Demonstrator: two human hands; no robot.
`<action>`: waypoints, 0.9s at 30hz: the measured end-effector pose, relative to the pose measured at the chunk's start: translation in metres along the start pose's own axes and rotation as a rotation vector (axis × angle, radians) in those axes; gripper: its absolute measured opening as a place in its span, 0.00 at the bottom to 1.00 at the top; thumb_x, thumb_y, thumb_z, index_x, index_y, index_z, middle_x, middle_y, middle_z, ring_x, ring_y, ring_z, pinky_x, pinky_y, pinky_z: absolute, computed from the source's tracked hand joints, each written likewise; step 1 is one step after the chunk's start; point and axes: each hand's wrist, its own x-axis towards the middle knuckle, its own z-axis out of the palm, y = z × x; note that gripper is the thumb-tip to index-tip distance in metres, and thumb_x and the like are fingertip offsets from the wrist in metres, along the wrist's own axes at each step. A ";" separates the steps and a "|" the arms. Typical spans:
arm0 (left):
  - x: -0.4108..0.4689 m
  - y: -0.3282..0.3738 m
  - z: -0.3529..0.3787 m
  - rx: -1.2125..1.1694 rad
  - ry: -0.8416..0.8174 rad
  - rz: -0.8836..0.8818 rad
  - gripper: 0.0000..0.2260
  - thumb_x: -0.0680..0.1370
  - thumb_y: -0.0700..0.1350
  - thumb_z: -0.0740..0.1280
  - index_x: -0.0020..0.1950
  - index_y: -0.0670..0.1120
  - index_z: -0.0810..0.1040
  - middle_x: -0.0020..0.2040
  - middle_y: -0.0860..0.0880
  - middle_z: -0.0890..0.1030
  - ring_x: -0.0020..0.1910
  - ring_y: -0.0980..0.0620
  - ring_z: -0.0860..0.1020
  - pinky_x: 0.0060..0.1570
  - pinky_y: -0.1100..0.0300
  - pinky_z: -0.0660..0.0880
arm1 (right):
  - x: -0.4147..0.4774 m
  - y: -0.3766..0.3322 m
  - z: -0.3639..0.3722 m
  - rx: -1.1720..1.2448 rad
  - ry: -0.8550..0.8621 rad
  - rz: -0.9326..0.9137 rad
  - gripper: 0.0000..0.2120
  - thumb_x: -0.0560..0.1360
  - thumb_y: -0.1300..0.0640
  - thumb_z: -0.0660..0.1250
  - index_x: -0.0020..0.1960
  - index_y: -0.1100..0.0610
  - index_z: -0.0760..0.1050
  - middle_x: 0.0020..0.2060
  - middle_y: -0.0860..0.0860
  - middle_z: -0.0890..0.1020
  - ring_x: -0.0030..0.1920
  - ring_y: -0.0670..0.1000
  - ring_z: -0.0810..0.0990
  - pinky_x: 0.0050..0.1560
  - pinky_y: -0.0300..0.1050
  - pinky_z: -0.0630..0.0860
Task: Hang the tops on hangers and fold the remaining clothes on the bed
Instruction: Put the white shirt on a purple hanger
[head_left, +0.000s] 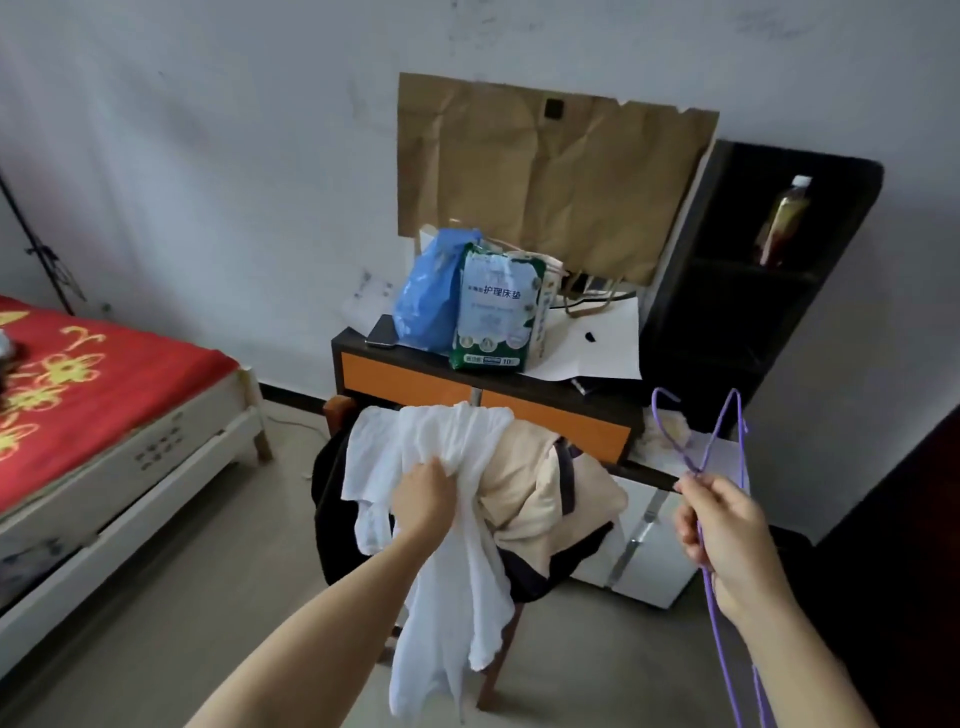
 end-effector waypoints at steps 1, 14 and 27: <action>0.002 -0.002 -0.002 -0.032 0.007 0.004 0.07 0.76 0.41 0.57 0.38 0.44 0.67 0.37 0.48 0.73 0.36 0.49 0.71 0.33 0.56 0.66 | 0.001 -0.001 0.002 -0.004 0.009 -0.002 0.10 0.80 0.60 0.58 0.39 0.58 0.68 0.18 0.47 0.68 0.18 0.42 0.62 0.18 0.32 0.59; -0.016 -0.060 -0.204 -0.607 0.572 0.208 0.09 0.74 0.44 0.66 0.37 0.40 0.76 0.30 0.50 0.72 0.30 0.55 0.67 0.34 0.58 0.66 | 0.008 -0.013 0.164 -0.078 -0.322 -0.345 0.12 0.76 0.66 0.63 0.40 0.53 0.65 0.31 0.48 0.69 0.27 0.37 0.70 0.32 0.28 0.67; -0.050 -0.255 -0.401 -0.442 1.124 -0.036 0.04 0.78 0.38 0.64 0.46 0.46 0.76 0.35 0.58 0.73 0.34 0.62 0.71 0.33 0.72 0.67 | -0.107 -0.033 0.491 -0.502 -0.884 -0.795 0.18 0.73 0.55 0.70 0.54 0.56 0.62 0.46 0.46 0.71 0.47 0.54 0.76 0.44 0.48 0.70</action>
